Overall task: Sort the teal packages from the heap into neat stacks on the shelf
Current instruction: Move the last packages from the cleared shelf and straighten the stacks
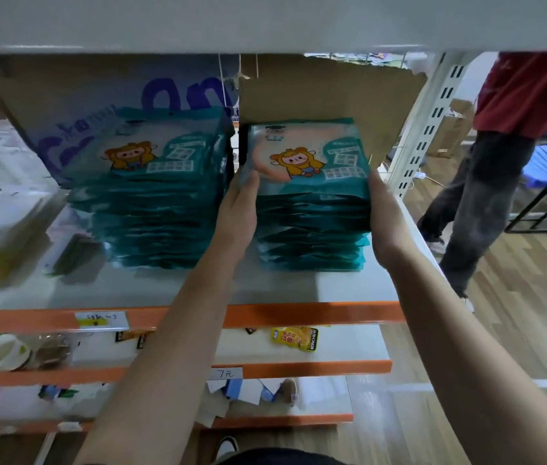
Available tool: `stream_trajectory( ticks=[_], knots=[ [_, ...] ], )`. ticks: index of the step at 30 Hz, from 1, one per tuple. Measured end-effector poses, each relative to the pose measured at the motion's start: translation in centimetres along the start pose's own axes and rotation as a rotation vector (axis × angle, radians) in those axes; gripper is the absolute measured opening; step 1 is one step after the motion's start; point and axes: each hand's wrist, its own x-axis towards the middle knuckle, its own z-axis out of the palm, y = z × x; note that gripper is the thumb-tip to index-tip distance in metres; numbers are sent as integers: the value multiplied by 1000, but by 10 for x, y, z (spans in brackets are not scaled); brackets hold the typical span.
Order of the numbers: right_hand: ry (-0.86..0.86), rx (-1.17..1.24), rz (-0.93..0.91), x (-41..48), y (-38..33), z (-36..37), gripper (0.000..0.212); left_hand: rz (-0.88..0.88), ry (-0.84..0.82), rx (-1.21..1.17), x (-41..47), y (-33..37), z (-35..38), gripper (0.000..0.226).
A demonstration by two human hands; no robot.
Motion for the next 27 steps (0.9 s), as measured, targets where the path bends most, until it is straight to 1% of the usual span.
stream_trajectory(
  ticks=[2, 5, 6, 7, 8, 9, 10, 12, 14, 17, 18, 20, 22, 23, 25, 27],
  knots=[
    [0, 12, 5, 0, 0, 1, 53, 14, 0, 20, 0, 4, 2, 55],
    [-6, 68, 12, 4, 4, -3, 54, 48, -9, 68, 1, 6, 4, 32],
    [-1, 73, 5, 3, 7, -6, 55, 61, -5, 64, 0, 3, 4, 33],
    [14, 61, -4, 3, 11, -8, 56, 80, 4, 63, -2, 1, 4, 42],
    [21, 44, -8, 2, 18, -11, 57, 93, 15, 54, -3, -7, 4, 58],
    [12, 33, -1, 1, 25, -14, 58, 72, 28, 38, -6, -13, 4, 70],
    [-12, 32, 23, -1, 34, -16, 59, 38, 40, 6, -8, -19, 5, 78],
    [-54, 63, 68, -4, 50, -18, 59, -34, 30, -69, -15, -30, 8, 84],
    [-27, 91, 104, -7, 55, -15, 53, -89, 14, -118, -18, -34, 13, 90],
    [9, 85, 108, -7, 54, -7, 42, -202, 3, -166, -9, -41, 15, 110],
    [5, 71, 108, -8, 53, -6, 41, -218, 3, -163, -6, -45, 14, 113],
    [5, 52, 105, -8, 55, -8, 49, -219, 2, -134, -7, -45, 12, 115],
    [-6, 31, 96, -9, 61, -12, 56, -170, 13, -134, -11, -42, 11, 113],
    [-20, 16, 83, -11, 64, -13, 55, -153, 8, -133, -13, -42, 11, 111],
    [-18, -3, 75, -14, 70, -13, 58, -172, -5, -138, -16, -48, 10, 112],
    [-17, -34, 74, -15, 79, -13, 68, -202, -23, -139, -15, -61, 10, 118]
  ],
)
